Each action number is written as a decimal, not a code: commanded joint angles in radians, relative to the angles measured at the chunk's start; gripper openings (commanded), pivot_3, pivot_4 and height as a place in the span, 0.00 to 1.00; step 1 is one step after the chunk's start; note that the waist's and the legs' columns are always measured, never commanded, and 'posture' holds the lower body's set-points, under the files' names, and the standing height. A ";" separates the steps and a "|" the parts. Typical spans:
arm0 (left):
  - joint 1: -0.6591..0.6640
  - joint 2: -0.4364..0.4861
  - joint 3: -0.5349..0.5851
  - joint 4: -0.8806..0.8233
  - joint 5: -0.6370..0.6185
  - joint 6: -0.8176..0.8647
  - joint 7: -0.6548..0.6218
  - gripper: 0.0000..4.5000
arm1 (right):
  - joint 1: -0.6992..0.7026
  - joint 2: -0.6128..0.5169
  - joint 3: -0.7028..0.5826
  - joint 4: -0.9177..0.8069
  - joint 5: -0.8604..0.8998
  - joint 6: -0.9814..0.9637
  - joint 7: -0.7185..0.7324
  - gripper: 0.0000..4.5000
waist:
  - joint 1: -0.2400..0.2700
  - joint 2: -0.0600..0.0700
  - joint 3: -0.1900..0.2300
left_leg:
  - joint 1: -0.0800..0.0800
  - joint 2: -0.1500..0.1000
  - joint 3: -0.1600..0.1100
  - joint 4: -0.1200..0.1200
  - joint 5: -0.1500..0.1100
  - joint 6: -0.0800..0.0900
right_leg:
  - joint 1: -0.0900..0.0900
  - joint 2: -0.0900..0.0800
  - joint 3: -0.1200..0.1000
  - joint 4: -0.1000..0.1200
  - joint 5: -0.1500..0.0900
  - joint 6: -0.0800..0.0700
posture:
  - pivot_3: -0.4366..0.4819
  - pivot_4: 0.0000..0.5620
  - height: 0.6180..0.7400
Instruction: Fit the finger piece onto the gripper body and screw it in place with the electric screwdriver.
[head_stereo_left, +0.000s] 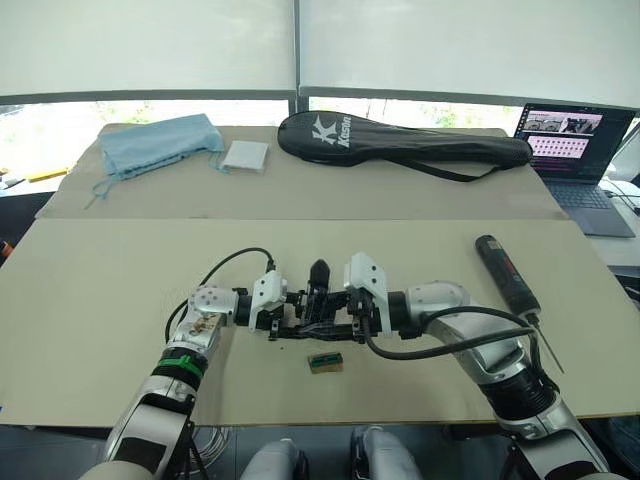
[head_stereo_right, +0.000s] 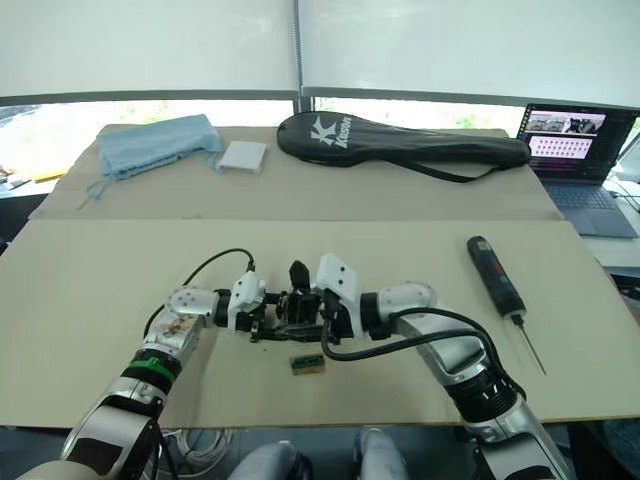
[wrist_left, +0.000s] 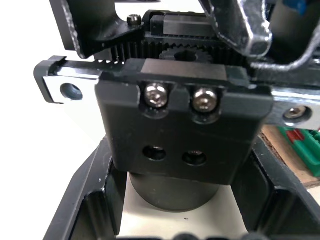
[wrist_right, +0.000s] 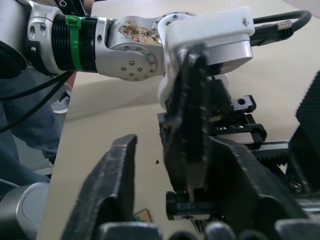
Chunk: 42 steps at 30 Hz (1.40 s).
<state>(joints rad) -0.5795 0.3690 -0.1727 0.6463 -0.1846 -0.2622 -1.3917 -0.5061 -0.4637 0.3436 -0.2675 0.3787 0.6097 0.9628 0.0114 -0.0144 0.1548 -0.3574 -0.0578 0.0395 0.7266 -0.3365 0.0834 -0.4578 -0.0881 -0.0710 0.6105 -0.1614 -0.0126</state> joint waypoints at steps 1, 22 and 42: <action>-0.008 0.005 0.007 0.031 0.024 -0.022 0.035 0.52 | -0.035 0.007 -0.040 -0.040 0.015 -0.111 0.048 0.85 | 0.000 0.000 0.000 | 0.000 0.000 0.000 0.000 0.000 0.000 | 0.000 0.000 0.000 0.000 0.000 0.000 | 0.48 0.27 1.00; 0.038 0.004 0.043 0.000 -0.018 0.081 0.062 0.97 | -0.006 -0.055 -0.282 -0.194 0.254 -0.145 0.129 1.00 | 0.001 0.000 0.000 | 0.001 0.000 0.000 0.000 -0.001 0.001 | 0.001 -0.001 0.000 0.000 0.000 0.001 | 0.48 0.27 1.00; 0.399 0.269 0.381 -0.484 -0.394 0.284 0.050 0.97 | 0.914 -0.136 -1.106 -0.149 0.152 -0.477 0.021 1.00 | 0.028 0.002 0.001 | 0.004 0.001 0.001 -0.011 -0.002 -0.003 | 0.002 -0.002 0.002 -0.006 0.000 0.001 | 0.48 0.27 1.00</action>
<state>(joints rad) -0.1733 0.6270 0.1782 0.2146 -0.5288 -0.0185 -1.3626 0.3832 -0.6229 -0.7003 -0.3751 0.5137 0.1719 1.0071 0.0391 -0.0120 0.1559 -0.3535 -0.0570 0.0404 0.7155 -0.3386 0.0807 -0.4559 -0.0898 -0.0690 0.6045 -0.1611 -0.0114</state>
